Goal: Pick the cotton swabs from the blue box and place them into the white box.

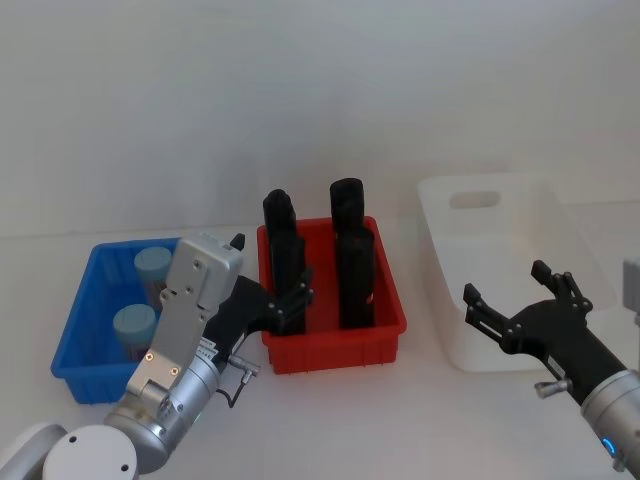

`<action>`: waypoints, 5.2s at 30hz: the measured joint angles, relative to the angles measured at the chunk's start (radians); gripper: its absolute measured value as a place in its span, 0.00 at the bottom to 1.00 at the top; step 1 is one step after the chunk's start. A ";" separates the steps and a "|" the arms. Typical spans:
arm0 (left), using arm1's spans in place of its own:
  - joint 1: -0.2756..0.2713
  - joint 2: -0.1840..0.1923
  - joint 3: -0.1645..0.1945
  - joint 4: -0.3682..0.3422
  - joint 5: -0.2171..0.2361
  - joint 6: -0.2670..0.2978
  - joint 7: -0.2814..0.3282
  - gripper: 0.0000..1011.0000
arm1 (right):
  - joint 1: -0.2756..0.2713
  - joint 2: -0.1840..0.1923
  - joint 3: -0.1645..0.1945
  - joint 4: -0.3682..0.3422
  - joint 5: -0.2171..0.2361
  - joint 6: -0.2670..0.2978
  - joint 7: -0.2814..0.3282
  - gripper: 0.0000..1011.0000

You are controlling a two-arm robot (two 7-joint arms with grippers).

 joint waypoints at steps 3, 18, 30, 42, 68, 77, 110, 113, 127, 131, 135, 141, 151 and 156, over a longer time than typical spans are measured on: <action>0.000 0.000 0.000 0.000 0.000 0.000 0.000 1.00 | 0.000 0.000 0.000 0.000 0.000 0.000 0.000 0.99; 0.000 0.000 0.000 0.000 0.000 0.000 0.000 1.00 | 0.000 0.000 0.000 0.000 0.000 0.000 0.000 0.99; 0.000 0.000 0.000 0.000 0.000 0.000 0.000 1.00 | 0.000 0.000 0.000 0.000 0.000 0.000 0.000 0.99; 0.000 0.000 0.000 0.000 0.000 0.000 0.000 1.00 | 0.000 0.000 0.000 0.000 0.000 0.000 0.000 0.99; 0.000 0.000 0.000 0.000 0.000 0.000 0.000 1.00 | 0.000 0.000 0.000 0.000 0.000 0.000 0.000 0.99; -0.002 -0.003 -0.002 0.003 -0.003 0.002 -0.001 1.00 | 0.000 0.000 0.000 0.000 0.000 0.000 0.000 0.99; -0.008 0.050 -0.099 0.089 -0.158 0.065 0.005 1.00 | 0.000 0.000 0.000 0.000 0.000 0.000 0.000 0.99; -0.017 0.053 -0.110 0.114 -0.167 0.074 -0.008 1.00 | 0.000 0.000 0.000 0.000 0.000 0.000 0.000 0.99; -0.053 0.053 -0.132 0.218 -0.170 0.106 -0.051 1.00 | 0.000 0.000 0.000 0.000 0.000 0.000 0.000 0.99; -0.061 0.051 -0.136 0.241 -0.165 0.112 -0.057 1.00 | 0.000 0.000 0.000 0.000 0.000 0.000 0.000 0.99; -0.071 0.049 -0.140 0.271 -0.155 0.122 -0.065 1.00 | 0.000 0.000 0.000 0.000 0.000 0.000 0.000 0.99; -0.081 0.047 -0.145 0.307 -0.144 0.130 -0.073 1.00 | 0.000 0.000 0.000 0.000 0.000 0.000 0.000 0.99; -0.091 0.046 -0.153 0.350 -0.133 0.139 -0.079 1.00 | 0.000 0.000 0.000 0.000 0.000 0.000 0.000 0.99; -0.096 0.046 -0.157 0.368 -0.130 0.142 -0.080 1.00 | 0.000 0.000 0.000 0.000 0.000 0.000 0.000 0.99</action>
